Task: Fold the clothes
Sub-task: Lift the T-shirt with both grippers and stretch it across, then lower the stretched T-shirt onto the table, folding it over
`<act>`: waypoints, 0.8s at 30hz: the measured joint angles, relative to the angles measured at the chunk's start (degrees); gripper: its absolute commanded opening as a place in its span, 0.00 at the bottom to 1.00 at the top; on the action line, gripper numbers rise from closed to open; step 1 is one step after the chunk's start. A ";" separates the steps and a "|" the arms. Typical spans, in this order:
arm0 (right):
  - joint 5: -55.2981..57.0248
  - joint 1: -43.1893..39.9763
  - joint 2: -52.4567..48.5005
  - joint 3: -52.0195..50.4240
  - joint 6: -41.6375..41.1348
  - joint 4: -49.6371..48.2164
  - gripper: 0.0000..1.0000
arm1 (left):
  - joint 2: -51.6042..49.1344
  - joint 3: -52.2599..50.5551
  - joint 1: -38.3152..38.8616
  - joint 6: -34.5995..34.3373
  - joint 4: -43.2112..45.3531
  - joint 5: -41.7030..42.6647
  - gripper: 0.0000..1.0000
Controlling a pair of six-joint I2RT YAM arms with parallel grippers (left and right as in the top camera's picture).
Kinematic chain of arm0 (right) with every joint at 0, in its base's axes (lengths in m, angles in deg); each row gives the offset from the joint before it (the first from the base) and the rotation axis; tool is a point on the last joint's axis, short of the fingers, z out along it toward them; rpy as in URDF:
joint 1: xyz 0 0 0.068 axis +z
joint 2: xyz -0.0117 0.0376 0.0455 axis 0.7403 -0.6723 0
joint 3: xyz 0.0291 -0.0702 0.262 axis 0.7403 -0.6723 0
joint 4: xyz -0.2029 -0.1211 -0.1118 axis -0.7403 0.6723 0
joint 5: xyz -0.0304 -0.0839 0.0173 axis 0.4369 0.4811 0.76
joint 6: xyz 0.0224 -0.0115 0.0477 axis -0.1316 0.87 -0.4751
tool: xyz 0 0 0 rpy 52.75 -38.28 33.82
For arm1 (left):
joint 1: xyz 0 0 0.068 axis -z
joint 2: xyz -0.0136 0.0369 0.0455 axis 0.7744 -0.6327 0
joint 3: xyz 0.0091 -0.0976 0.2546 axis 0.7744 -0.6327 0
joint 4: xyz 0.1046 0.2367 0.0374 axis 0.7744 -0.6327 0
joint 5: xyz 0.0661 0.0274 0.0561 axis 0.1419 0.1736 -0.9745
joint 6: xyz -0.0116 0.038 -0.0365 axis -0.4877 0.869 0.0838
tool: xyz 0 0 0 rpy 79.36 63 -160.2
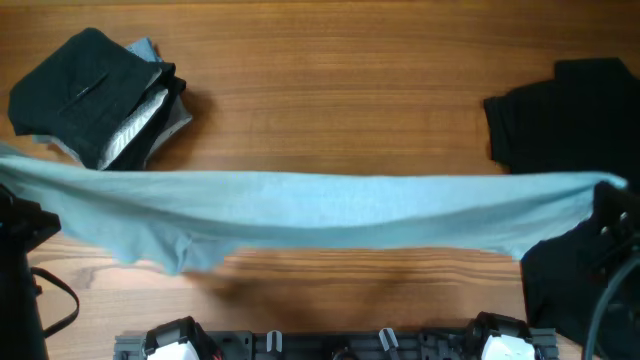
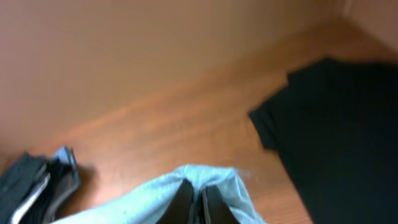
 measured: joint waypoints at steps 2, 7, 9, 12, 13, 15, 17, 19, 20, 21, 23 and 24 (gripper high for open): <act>1.14 0.00 -1.18 0.15 -0.81 4.55 0.04 | -1.36 0.20 0.00 0.00 -0.83 2.34 0.04; 4.02 0.00 -8.59 -0.44 -2.05 6.36 0.05 | -10.91 0.52 1.70 0.00 -0.57 9.14 0.04; 5.31 0.00 -13.49 -1.20 -2.69 5.64 0.05 | -17.35 0.50 4.50 0.02 0.55 10.62 0.04; 6.25 0.00 -21.66 -1.68 -2.93 3.28 0.05 | -28.13 0.28 9.81 0.63 4.57 11.89 0.04; 6.45 0.00 -24.50 -1.86 -2.91 2.10 0.05 | -30.53 0.28 11.08 0.98 6.21 12.09 0.04; 6.71 0.00 -29.29 -1.90 -2.89 -0.20 0.05 | -36.76 0.26 14.43 2.01 10.54 12.20 0.04; 6.84 0.00 -35.21 -1.97 -2.60 -3.74 0.10 | -43.36 0.28 17.53 2.95 15.47 11.74 0.04; 6.84 0.00 -40.85 -2.01 -1.40 -7.08 0.25 | -49.31 0.17 19.78 3.85 19.34 10.86 0.12; 6.80 0.00 -43.12 -2.03 -0.66 -9.05 0.36 | -51.39 0.11 20.44 4.24 21.18 10.58 0.17; 6.71 0.00 -45.31 -2.05 -0.59 -10.75 0.58 | -53.96 0.11 21.11 4.79 23.78 10.32 0.30; 6.60 0.00 -52.30 -2.05 1.09 -16.76 0.73 | -56.85 0.11 21.64 5.07 27.04 10.10 0.63; 6.60 0.00 -55.30 -2.10 1.68 -18.95 0.74 | -62.10 0.11 22.18 5.73 31.32 9.84 0.98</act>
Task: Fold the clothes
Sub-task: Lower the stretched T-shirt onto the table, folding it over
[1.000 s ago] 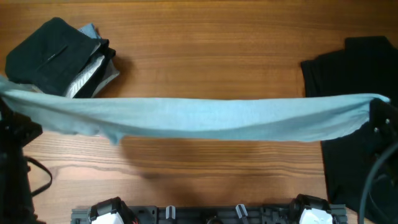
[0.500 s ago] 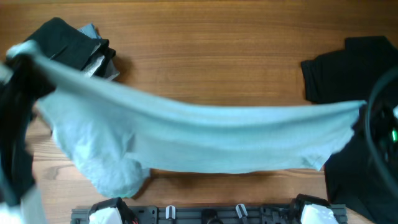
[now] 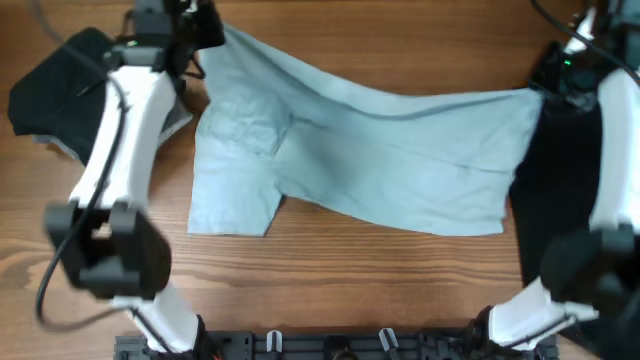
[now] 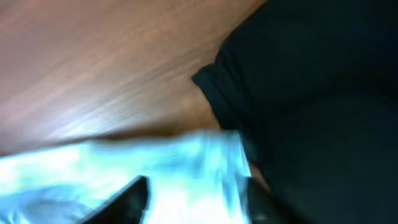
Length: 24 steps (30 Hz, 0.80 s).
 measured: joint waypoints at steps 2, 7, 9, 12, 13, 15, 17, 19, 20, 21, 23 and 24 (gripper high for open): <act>-0.04 -0.07 -4.50 -0.09 0.52 -4.13 0.76 | -4.20 0.00 0.11 0.44 3.61 -0.42 1.00; -0.68 -2.25 -9.40 -0.17 1.81 -5.79 0.79 | -9.75 -0.17 -0.20 0.57 4.33 -3.04 1.00; -1.57 -4.59 -8.79 -0.17 2.40 -3.26 0.78 | -9.14 -0.13 -0.74 0.90 0.90 -3.72 1.00; -5.90 -8.79 -7.39 -0.17 4.66 1.29 0.79 | -6.78 -0.13 -2.23 1.05 -7.45 -4.63 1.00; -7.48 -9.84 -6.88 -0.17 5.49 2.29 0.79 | -6.05 -0.13 -2.58 1.07 -9.73 -4.76 1.00; -10.93 -11.58 -5.33 -0.17 7.58 4.09 0.79 | -4.07 -0.15 -3.30 1.22 -15.28 -5.14 1.00; -14.14 -12.26 -2.69 -0.17 9.92 5.73 0.80 | -2.01 -0.13 -3.56 1.27 -19.67 -5.53 1.00; -16.09 -12.13 0.63 -0.17 11.41 7.02 0.79 | 0.52 -0.15 -3.54 1.42 -24.79 -5.57 1.00; -16.90 -11.98 3.02 -0.17 12.07 7.78 0.80 | 2.01 -0.15 -3.54 1.44 -26.91 -5.57 1.00; -17.66 -11.85 6.23 -0.17 12.61 8.66 0.81 | 4.04 -0.15 -3.50 1.44 -28.87 -5.60 1.00; -18.43 -11.80 10.75 -0.17 13.09 9.40 0.88 | 7.15 -0.15 -3.50 1.44 -31.47 -5.55 1.00; -18.67 -11.80 13.84 -0.17 13.33 10.08 1.00 | 9.44 -0.13 -3.52 1.42 -33.46 -5.57 1.00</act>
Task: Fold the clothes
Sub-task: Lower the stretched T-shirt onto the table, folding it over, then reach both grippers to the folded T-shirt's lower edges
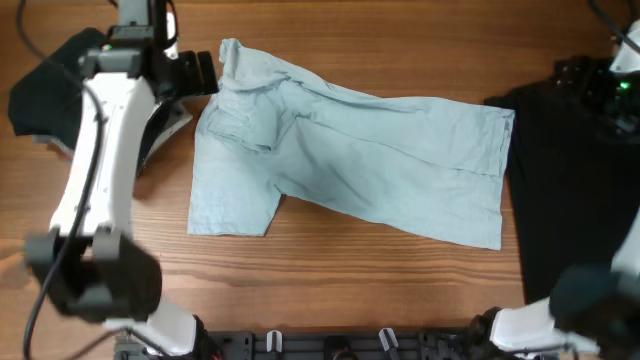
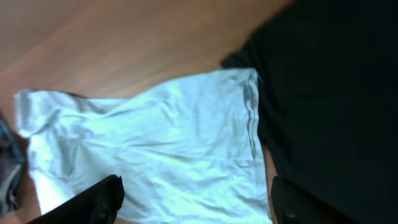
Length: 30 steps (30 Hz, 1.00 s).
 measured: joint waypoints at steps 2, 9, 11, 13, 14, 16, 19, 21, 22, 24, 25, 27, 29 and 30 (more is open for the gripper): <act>-0.24 0.00 5.81 0.04 0.31 2.45 0.99 | 4.46 0.04 -0.11 -0.09 -4.04 0.02 1.00; 3.89 0.00 11.52 -4.22 -2.89 8.52 0.85 | 7.91 -3.37 -1.57 -0.68 -10.71 1.33 0.94; 4.42 0.00 10.36 -9.38 -3.87 5.62 0.81 | 6.47 -7.54 -1.64 -0.66 -8.76 1.81 0.94; 4.28 0.00 8.22 -17.22 -5.25 2.12 0.81 | 4.46 -13.29 -1.64 -0.68 -5.92 2.23 0.94; 4.24 0.00 7.91 -20.76 -5.73 -0.09 0.81 | 3.43 -15.96 -1.64 -0.66 -5.03 2.45 0.93; 4.22 0.00 7.39 -27.87 -6.14 -2.97 0.81 | 2.25 -20.98 -1.70 -0.66 -2.38 2.64 0.93; 3.30 0.00 7.15 -36.76 -6.40 -6.82 0.84 | 1.05 -27.36 -2.03 -1.05 1.88 2.95 0.90; 2.32 0.00 7.10 -41.05 -6.73 -9.20 0.84 | 0.39 -31.08 -2.29 -1.44 6.38 3.06 0.75; 2.08 0.00 7.10 -42.25 -6.82 -10.21 0.84 | 0.24 -32.98 -2.40 -1.42 9.44 3.06 0.72; 1.62 0.00 7.10 -44.63 -7.02 -11.72 0.84 | -0.13 -35.47 -2.51 -2.27 12.66 3.08 0.64; 1.31 0.00 7.10 -45.68 -7.19 -12.15 0.85 | -0.42 -36.76 -2.56 -2.49 13.92 3.08 0.59; 1.20 0.00 7.10 -47.23 -7.28 -12.87 0.84 | -1.09 -38.75 -2.62 -3.10 15.47 3.08 0.52; 1.03 0.00 7.10 -48.33 -7.43 -13.92 0.84 | -1.60 -40.46 -2.60 -3.23 17.40 3.08 0.44; 0.96 0.00 7.10 -48.65 -7.43 -14.56 0.84 | -1.70 -40.89 -2.60 -3.41 18.12 2.75 0.31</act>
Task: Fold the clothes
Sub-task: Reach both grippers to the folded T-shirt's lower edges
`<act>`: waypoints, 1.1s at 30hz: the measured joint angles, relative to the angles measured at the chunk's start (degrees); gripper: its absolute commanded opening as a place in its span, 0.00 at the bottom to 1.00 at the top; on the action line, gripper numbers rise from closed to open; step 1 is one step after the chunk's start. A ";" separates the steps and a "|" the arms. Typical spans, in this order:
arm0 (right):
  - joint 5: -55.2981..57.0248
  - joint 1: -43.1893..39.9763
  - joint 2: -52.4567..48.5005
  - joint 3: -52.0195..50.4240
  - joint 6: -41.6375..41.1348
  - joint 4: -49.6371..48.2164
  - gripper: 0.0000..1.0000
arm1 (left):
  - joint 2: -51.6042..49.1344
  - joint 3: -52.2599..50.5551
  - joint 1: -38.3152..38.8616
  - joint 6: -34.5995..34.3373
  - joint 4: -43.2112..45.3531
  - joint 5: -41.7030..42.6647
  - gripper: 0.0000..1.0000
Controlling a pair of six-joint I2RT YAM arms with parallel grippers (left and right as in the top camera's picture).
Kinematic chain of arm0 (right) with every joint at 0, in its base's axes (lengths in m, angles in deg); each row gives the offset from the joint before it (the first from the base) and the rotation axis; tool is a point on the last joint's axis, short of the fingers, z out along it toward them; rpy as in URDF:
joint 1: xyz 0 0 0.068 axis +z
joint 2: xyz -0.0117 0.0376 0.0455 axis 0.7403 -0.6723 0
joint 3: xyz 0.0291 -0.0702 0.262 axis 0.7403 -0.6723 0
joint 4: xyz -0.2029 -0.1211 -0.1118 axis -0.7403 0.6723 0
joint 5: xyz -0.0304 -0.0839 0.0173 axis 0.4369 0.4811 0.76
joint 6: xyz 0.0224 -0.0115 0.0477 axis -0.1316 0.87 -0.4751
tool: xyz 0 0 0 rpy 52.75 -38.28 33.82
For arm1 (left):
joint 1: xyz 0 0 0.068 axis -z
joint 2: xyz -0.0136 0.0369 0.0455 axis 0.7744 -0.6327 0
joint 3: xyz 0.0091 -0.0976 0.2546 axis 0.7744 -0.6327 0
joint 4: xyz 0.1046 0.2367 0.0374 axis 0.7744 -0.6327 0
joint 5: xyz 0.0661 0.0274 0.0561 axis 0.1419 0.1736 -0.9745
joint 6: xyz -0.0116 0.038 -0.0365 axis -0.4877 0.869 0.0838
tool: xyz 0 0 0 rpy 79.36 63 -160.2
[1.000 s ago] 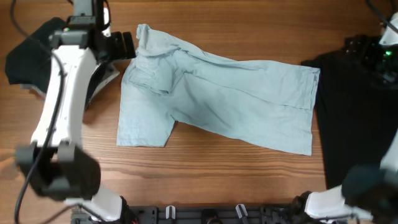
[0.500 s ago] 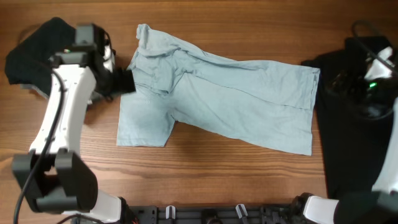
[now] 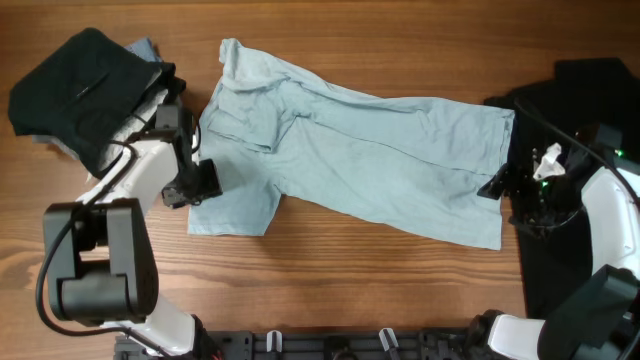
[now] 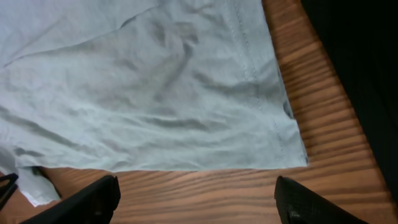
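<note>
A light blue shirt (image 3: 370, 165) lies spread across the wooden table, collar end at the far left and hem at the right. My left gripper (image 3: 200, 185) is at the edge of the near left sleeve; this view does not show how its jaws stand. My right gripper (image 3: 497, 185) hovers by the hem's right edge. In the right wrist view the right gripper (image 4: 196, 205) is open with bare wood between its wide-apart fingers (image 4: 84, 202), and the shirt's near hem corner (image 4: 297, 155) lies just ahead of it.
A stack of folded dark and grey clothes (image 3: 85, 90) sits at the far left. A black garment (image 3: 590, 100) covers the right side of the table, running under my right arm. The table's front rail (image 3: 330, 345) is along the near edge.
The left gripper has gone from the collar at the far left to the near left sleeve. The right gripper has come from above the black garment down to the hem's right edge. The shirt lies unchanged.
Both grippers first held the shirt stretched in the air along the front of the table. Then it hung across the far part of the table, still held at both ends. After that it lay flat and released, and both grippers now sit at its near side.
</note>
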 measured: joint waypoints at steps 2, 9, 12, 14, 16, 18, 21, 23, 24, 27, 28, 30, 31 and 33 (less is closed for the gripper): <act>-0.11 0.00 0.00 -0.20 -0.20 -0.83 0.85 | 0.22 -0.55 -0.13 -0.81 0.94 -0.15 0.06; -0.11 0.00 0.00 -0.22 -0.96 -1.66 0.89 | 0.48 -0.85 -0.57 -6.95 -9.01 1.27 0.04; 0.50 0.00 0.00 -0.33 -2.10 -1.92 0.92 | 0.02 -1.18 -1.62 -8.55 -16.98 1.99 0.04; 1.66 0.00 0.02 -1.53 -3.48 -3.23 0.93 | 0.22 -1.18 -2.43 -9.33 -20.50 2.05 0.04; 2.21 0.00 0.02 -3.06 -4.87 -4.17 0.93 | 0.72 -1.18 -2.84 -9.77 -21.07 2.05 0.04; 2.86 0.00 0.02 -5.11 -6.49 -5.18 0.93 | 1.53 -1.18 -2.89 -10.03 -21.07 2.05 0.04; 3.13 0.00 0.02 -7.69 -8.41 -6.49 0.93 | 1.95 -1.18 -2.89 -10.43 -21.09 2.47 0.04; 3.26 0.00 0.02 -9.44 -9.70 -7.67 0.92 | 1.95 -1.18 -2.89 -10.62 -20.98 2.69 0.04; 3.32 0.00 0.02 -10.27 -10.43 -8.46 0.91 | 1.95 -1.18 -2.89 -10.67 -20.94 2.75 0.04; 3.34 0.00 0.02 -13.51 -12.96 -10.97 0.80 | 1.95 -1.18 -2.89 -10.84 -20.57 2.95 0.04; 3.34 0.00 0.02 -14.47 -13.77 -11.37 0.79 | 1.95 -1.18 -2.89 -10.84 -20.55 2.95 0.04; 3.32 0.00 0.02 -16.52 -15.15 -11.76 0.65 | 1.95 -1.18 -2.89 -10.84 -20.52 2.95 0.04; 3.34 0.00 0.02 -17.22 -15.37 -11.89 0.61 | 1.95 -1.18 -2.89 -10.84 -20.50 2.95 0.04; 3.02 0.00 0.02 -18.56 -16.52 -12.15 0.46 | 1.95 -1.18 -2.89 -10.84 -20.35 2.97 0.04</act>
